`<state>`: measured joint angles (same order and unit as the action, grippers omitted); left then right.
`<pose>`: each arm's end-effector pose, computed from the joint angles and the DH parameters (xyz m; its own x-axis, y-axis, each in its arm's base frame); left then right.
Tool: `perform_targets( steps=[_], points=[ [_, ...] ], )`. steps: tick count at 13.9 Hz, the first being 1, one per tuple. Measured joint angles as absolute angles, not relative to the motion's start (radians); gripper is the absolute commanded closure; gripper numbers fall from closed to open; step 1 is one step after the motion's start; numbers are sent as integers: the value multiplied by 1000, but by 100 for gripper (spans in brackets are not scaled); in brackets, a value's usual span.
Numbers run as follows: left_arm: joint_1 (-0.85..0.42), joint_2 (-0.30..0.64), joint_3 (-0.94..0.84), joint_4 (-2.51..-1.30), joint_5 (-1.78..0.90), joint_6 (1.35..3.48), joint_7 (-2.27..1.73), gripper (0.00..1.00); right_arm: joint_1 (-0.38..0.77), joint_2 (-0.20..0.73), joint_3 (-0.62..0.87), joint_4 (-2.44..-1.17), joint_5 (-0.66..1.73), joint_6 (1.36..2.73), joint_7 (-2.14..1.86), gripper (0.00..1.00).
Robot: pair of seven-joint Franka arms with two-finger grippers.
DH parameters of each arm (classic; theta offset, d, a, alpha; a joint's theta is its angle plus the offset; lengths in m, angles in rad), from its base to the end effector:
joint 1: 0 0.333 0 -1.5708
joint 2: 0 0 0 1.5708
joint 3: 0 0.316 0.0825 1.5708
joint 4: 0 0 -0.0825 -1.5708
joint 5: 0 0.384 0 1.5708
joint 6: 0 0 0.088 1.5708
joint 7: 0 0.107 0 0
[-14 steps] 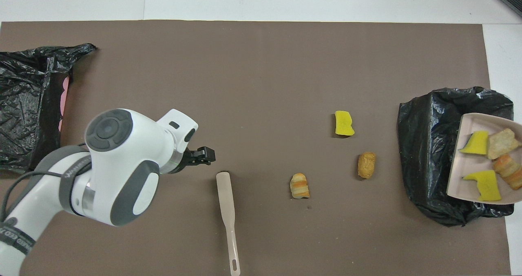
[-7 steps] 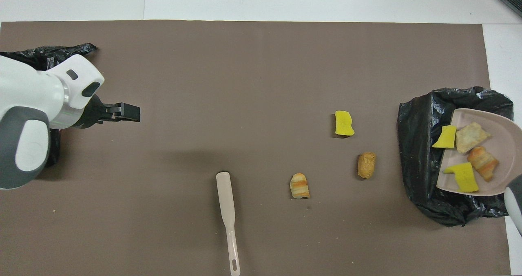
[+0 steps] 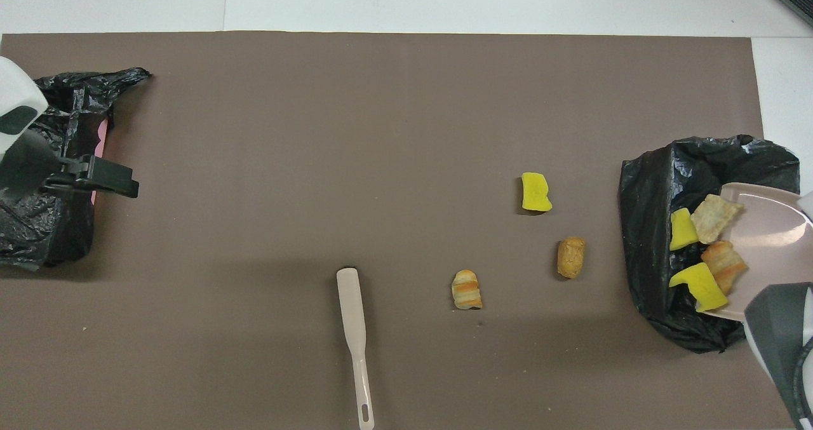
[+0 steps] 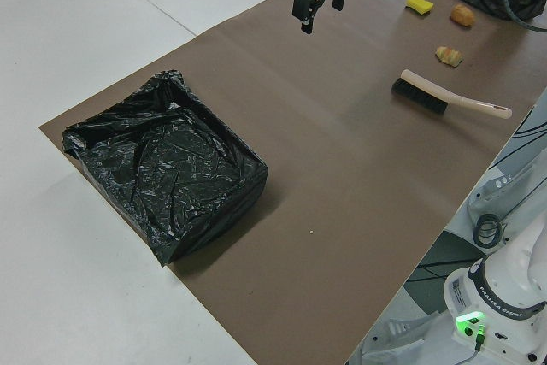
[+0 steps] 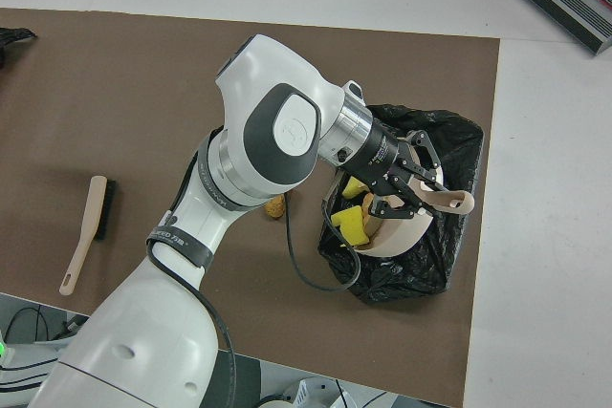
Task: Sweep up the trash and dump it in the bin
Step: 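Tip the dustpan into the bag while the left gripper drops the brush, then lift the emptied dustpan and carry it back to the table center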
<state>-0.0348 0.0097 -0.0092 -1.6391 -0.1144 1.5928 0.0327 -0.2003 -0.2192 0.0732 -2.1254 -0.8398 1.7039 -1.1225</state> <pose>0.5557 -0.0364 0.5894 0.9959 -0.0739 -0.0524 -0.0674 -0.9910 0.1157 0.4641 -0.1280 0.5188 0.2767 0.6021 -0.7490 0.9423 -0.3227 0.0887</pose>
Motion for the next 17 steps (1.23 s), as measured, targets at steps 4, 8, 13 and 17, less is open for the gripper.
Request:
perform_targets(
  steps=[4,8,13,17],
  points=[
    [-23,5,-9,-1635,-113,1571,43,0,-198,-228,75,-2112,-917,1671,-1128,100],
    [-23,5,-11,-1635,-112,1572,43,0,-184,-229,80,-2056,-926,1639,-1210,100],
    [-22,-3,-23,-1624,-26,1572,53,0,-175,-217,89,-1985,-893,1628,-1225,100],
    [-21,-19,-25,-1621,13,1573,54,0,-146,-145,94,-1883,-740,1628,-1177,100]
  ],
)
